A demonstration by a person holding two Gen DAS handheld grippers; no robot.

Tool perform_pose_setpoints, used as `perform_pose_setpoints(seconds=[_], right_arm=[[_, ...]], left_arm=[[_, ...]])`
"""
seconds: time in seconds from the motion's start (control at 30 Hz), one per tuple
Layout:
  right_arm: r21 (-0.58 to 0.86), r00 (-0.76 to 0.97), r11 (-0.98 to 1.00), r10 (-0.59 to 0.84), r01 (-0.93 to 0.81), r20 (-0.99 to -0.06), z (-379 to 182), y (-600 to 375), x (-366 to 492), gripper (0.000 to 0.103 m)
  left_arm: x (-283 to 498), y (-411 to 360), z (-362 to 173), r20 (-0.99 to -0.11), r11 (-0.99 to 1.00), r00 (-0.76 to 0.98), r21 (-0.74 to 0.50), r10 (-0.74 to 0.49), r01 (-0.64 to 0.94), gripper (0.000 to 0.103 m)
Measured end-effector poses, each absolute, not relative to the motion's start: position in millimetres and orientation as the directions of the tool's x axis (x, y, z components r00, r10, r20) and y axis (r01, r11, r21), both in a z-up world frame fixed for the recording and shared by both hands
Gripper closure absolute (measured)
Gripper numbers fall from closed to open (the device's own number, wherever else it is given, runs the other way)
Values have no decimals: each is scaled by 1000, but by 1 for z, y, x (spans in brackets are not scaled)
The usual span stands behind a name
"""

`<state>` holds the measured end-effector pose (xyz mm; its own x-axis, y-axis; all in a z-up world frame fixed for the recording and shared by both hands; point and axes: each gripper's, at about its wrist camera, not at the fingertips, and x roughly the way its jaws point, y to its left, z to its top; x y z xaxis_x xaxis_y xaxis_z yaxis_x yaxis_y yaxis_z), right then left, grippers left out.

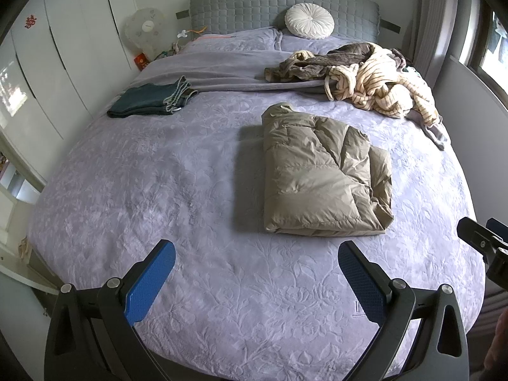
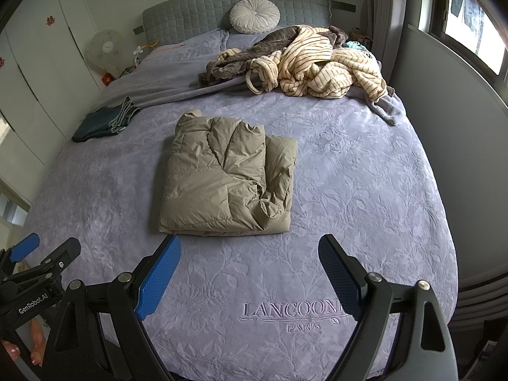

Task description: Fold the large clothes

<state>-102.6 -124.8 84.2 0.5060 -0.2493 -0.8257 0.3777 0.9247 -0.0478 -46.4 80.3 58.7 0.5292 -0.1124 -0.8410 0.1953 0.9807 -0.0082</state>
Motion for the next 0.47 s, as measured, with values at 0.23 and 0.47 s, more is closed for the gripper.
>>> perform_pose_setpoints(seconds=[0.23,0.47], right_arm=[[-47,506,924,-249,379,-826,84,-125,-103,13],[-47,505,925,-249,378,-826,85,-125,-102,13]], left_arm=[[-47,80,59,-839,980,532,-10,-116,198,0],[-47,71,63,-840,977,528,-11,-124,212,0]])
